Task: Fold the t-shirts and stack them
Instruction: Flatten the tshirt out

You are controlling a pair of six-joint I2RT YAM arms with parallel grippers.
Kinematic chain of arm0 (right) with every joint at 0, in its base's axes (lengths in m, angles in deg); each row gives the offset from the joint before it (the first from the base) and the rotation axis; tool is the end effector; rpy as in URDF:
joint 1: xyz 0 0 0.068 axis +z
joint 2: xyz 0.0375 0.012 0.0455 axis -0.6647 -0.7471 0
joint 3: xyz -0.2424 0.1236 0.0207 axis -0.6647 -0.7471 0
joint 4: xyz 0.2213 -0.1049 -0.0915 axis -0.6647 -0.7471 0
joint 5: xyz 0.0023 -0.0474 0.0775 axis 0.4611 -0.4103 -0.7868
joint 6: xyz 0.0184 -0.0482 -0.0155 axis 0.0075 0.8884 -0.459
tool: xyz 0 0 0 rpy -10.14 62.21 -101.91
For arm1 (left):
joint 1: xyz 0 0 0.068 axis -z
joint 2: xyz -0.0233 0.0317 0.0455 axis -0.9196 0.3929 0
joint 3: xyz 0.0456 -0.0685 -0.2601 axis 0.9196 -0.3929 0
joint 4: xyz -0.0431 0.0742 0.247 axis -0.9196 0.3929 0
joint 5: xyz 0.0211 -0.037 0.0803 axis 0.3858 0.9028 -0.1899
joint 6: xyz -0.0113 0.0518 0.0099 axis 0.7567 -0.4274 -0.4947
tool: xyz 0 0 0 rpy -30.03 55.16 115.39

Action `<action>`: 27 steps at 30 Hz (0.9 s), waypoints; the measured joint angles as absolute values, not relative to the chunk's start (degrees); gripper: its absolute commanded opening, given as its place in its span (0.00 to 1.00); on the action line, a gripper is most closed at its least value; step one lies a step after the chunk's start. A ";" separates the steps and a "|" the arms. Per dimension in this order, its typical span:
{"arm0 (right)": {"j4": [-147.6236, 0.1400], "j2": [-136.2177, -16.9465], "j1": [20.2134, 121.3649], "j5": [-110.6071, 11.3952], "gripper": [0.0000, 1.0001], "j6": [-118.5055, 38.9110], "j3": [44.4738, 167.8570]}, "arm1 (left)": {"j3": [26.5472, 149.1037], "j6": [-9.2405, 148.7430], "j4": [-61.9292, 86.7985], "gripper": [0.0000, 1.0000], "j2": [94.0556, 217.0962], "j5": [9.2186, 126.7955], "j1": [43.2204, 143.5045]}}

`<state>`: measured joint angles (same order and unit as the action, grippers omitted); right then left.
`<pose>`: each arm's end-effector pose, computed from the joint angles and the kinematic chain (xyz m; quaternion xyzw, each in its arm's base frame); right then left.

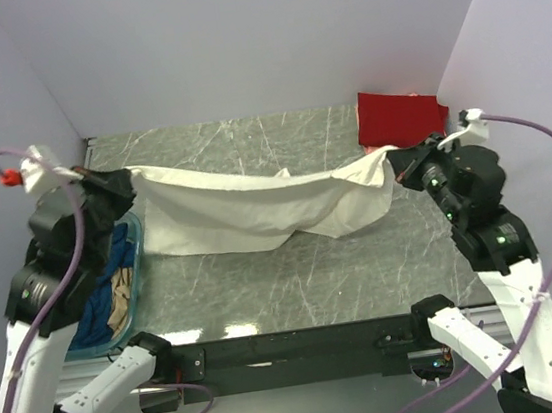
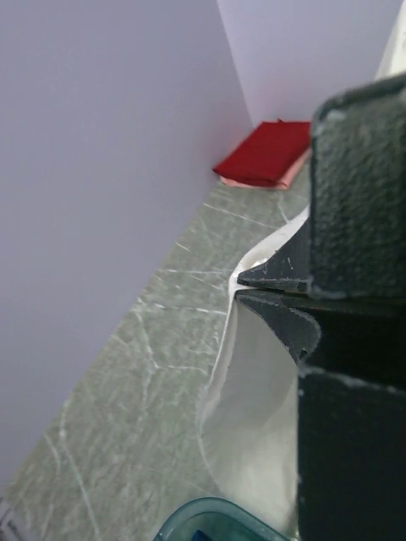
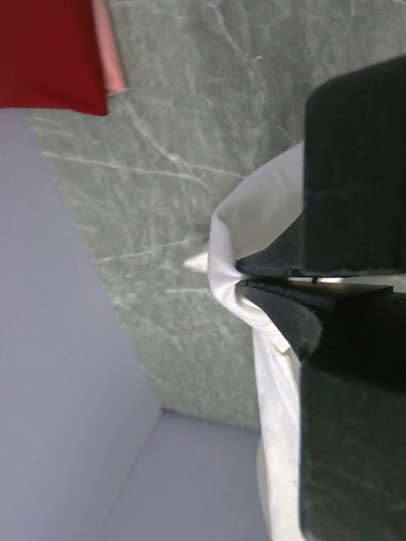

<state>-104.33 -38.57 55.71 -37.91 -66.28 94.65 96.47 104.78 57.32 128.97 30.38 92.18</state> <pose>0.1383 0.0320 0.4186 0.1505 0.7517 0.2327 0.5984 0.1206 -0.0379 0.4733 -0.2965 0.7025 -0.2042 0.6139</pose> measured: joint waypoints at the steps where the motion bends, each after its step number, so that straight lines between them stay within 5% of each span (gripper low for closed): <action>1: -105.11 -38.33 55.66 -37.93 0.00 -66.30 96.44 | 96.65 104.78 57.26 0.00 127.68 29.66 92.18; 18: -112.89 -36.84 55.64 -38.70 0.00 -66.15 129.77 | 111.09 104.08 54.90 0.00 121.38 27.67 92.18; 27: -105.59 -41.48 55.60 -40.80 0.00 -65.63 125.23 | 105.85 101.92 46.26 0.01 124.44 26.86 92.18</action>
<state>-105.59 -41.48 55.60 -40.80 -65.63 125.23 105.85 101.92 46.26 124.44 26.86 92.18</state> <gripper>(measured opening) 0.020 0.020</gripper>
